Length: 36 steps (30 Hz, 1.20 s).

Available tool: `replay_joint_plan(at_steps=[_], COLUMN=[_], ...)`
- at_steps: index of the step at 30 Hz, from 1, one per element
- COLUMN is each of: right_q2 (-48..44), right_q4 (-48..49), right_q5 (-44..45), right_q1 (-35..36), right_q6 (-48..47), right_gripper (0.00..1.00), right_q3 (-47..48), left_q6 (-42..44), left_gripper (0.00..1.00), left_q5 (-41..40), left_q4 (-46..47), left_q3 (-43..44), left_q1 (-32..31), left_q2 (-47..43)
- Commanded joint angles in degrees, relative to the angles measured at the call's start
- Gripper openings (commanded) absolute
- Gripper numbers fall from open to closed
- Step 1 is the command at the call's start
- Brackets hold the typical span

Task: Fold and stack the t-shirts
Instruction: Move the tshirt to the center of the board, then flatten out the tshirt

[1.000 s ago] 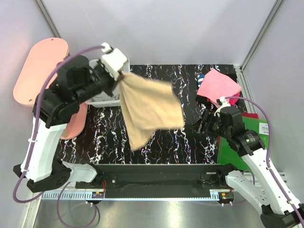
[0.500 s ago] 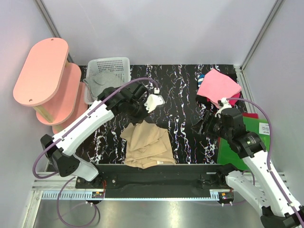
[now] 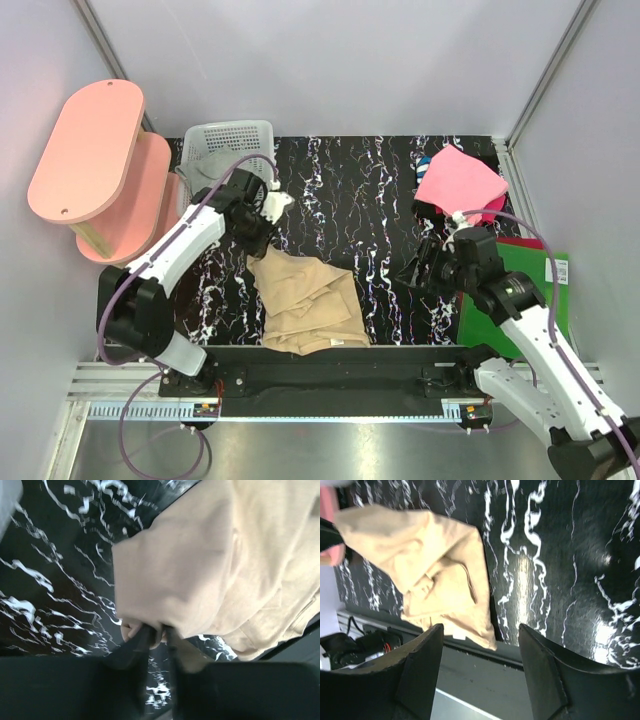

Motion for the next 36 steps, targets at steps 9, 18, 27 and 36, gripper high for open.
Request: replay_joint_plan(at_steps=[9, 18, 27, 36], right_q2=[14.8, 28.9, 36.9, 33.4], right_q4=[8.9, 17.9, 23.5, 9.4], right_q5=[-11.6, -9.9, -9.2, 2.0], right_q1=[8.8, 22.0, 26.3, 26.8], right_q6=[2.9, 7.4, 10.7, 10.0], right_gripper=[0.73, 0.74, 0.49, 0.0], right_q3=[-8.3, -8.8, -9.7, -3.3], left_q6=[-2.4, -2.0, -1.3, -1.7], left_gripper=[0.45, 0.58, 0.69, 0.62], left_q5=[-11.6, -15.9, -0.7, -3.7], left_q4=[12.3, 13.2, -0.4, -0.8], left_q3=[-4.0, -9.2, -2.4, -3.9], left_q1=[9.2, 14.4, -0.3, -16.2], left_q2=[-7.0, -11.7, -17.3, -9.4])
